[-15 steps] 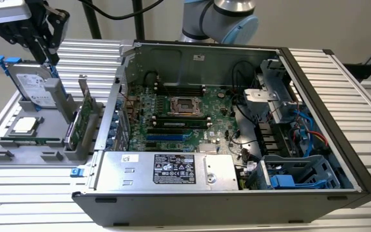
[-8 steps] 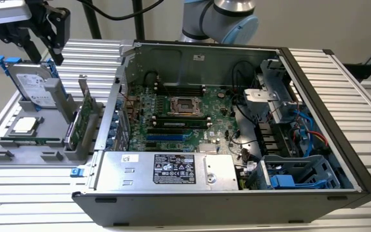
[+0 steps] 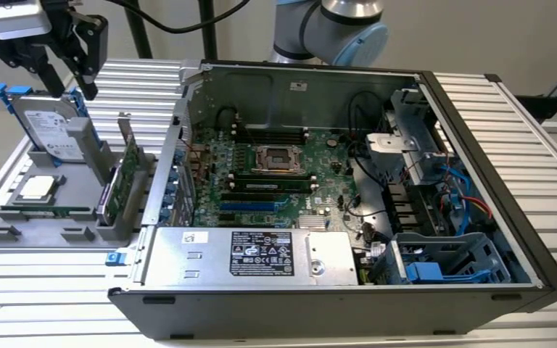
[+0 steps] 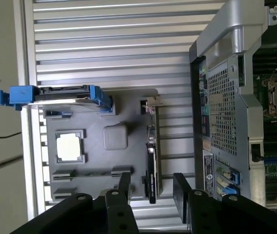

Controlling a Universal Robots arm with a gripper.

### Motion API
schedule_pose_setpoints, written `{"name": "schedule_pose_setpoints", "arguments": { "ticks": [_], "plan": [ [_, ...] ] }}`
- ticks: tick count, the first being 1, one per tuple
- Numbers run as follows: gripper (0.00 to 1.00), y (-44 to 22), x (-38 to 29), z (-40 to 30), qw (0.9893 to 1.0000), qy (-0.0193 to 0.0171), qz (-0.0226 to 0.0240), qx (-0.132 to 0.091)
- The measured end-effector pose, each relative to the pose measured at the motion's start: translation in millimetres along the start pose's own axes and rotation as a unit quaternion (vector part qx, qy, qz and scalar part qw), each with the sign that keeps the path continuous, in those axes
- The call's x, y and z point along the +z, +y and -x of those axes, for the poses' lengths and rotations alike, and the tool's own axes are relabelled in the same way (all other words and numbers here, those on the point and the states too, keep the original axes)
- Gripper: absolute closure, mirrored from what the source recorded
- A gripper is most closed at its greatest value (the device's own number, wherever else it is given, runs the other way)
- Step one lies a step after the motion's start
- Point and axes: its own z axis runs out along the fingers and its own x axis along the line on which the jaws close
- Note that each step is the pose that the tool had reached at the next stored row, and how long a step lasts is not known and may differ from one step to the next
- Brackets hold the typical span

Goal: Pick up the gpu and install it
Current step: 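Pick up the gpu and move the gpu toward the slot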

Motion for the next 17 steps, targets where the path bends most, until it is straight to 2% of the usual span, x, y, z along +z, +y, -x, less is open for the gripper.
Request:
{"name": "schedule_pose_setpoints", "arguments": {
  "ticks": [17],
  "plan": [
    [0.0,-1.3,5.3,3.9,1.0,0.0001,-0.0001,0.0]
  ]
}}
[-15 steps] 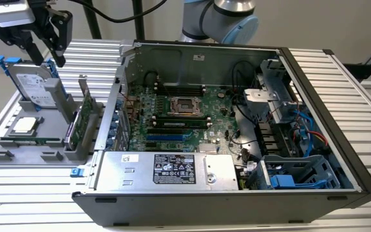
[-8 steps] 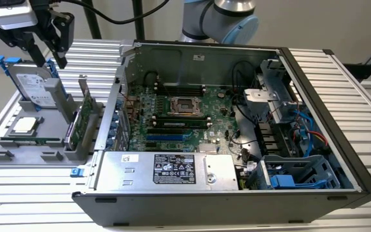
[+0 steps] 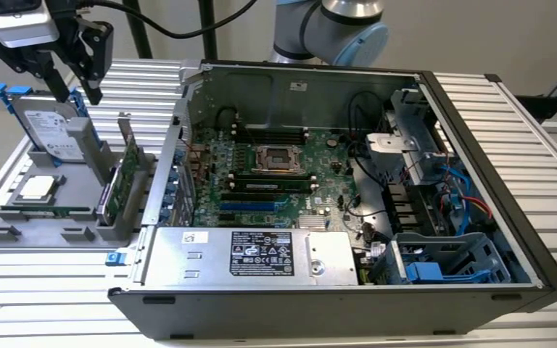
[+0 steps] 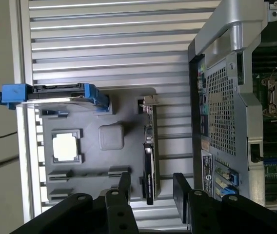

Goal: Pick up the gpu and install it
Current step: 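Pick up the gpu and move the gpu toward the slot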

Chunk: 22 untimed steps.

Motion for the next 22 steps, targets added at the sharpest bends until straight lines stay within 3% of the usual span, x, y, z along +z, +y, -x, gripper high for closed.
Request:
{"name": "schedule_pose_setpoints", "arguments": {
  "ticks": [9,22],
  "plan": [
    [0.0,-1.2,2.2,0.1,1.0,0.0,0.0,0.0],
    [0.0,-5.7,11.8,1.5,1.0,0.0,0.0,0.0]
  ]
}}
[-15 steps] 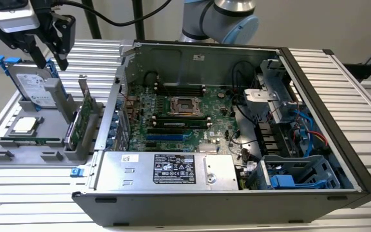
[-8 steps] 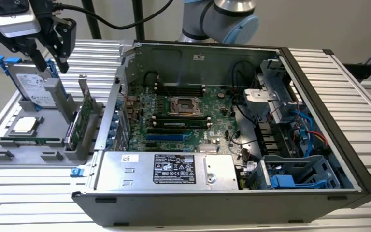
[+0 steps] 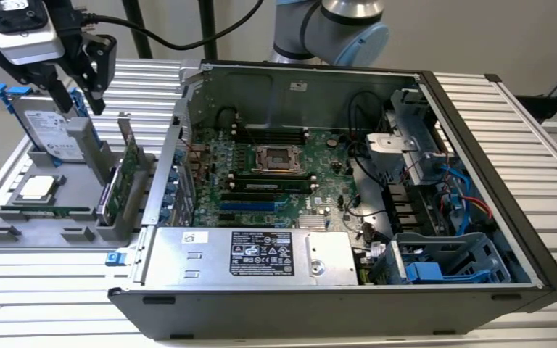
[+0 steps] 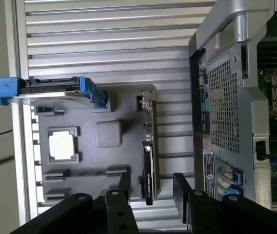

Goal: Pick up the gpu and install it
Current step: 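Pick up the gpu and move the gpu toward the slot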

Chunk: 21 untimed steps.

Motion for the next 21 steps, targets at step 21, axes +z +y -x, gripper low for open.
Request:
{"name": "schedule_pose_setpoints", "arguments": {
  "ticks": [21],
  "plan": [
    [0.0,-4.4,17.6,3.6,1.0,0.0,0.0,0.0]
  ]
}}
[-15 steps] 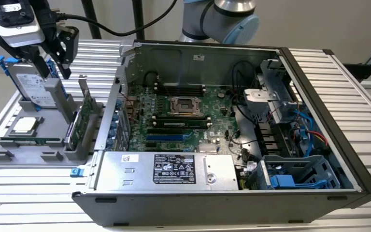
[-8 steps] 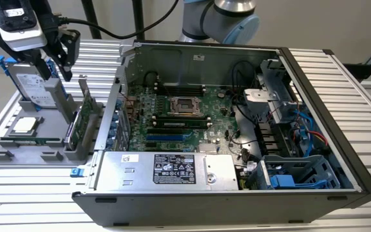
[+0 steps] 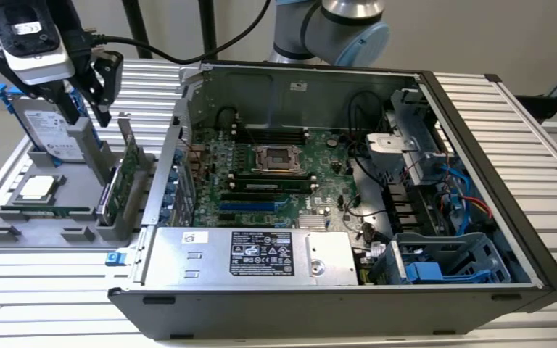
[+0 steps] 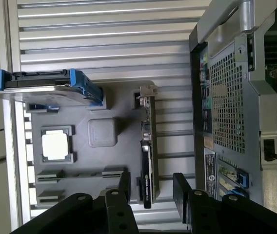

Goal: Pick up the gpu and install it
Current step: 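Pick up the gpu and move the gpu toward the slot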

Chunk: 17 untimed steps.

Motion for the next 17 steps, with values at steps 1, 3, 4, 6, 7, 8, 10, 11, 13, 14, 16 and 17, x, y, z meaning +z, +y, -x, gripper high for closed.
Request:
{"name": "schedule_pose_setpoints", "arguments": {
  "ticks": [1,3,4,6,7,8,10,11,13,14,16,17],
  "plan": [
    [0.0,-0.2,0.9,0.2,1.0,0.0,0.0,0.0],
    [0.0,-0.6,2.7,0.5,1.0,-0.0001,0.0001,0.0],
    [0.0,-0.7,3.5,0.7,1.0,0.0,0.0,0.0],
    [0.0,-1.1,5.3,1.0,1.0,0.0,0.0,0.0],
    [0.0,-1.3,6.2,1.2,1.0,0.0,0.0,0.0],
    [0.0,-1.5,7.1,1.4,1.0,0.0,0.0,0.0],
    [0.0,-1.9,8.8,1.7,1.0,0.0,0.0,0.0],
    [0.0,-2.1,9.7,1.8,1.0,0.0,0.0,0.0],
    [0.0,-2.5,11.5,2.2,1.0,0.0,0.0,0.0],
    [0.0,-2.7,12.4,2.4,1.0,0.0,0.0,0.0],
    [0.0,-3.0,14.0,2.8,1.0,0.0,0.0001,0.0],
    [0.0,-3.3,15.0,3.0,1.0,0.0,0.0,0.0]
  ]
}}
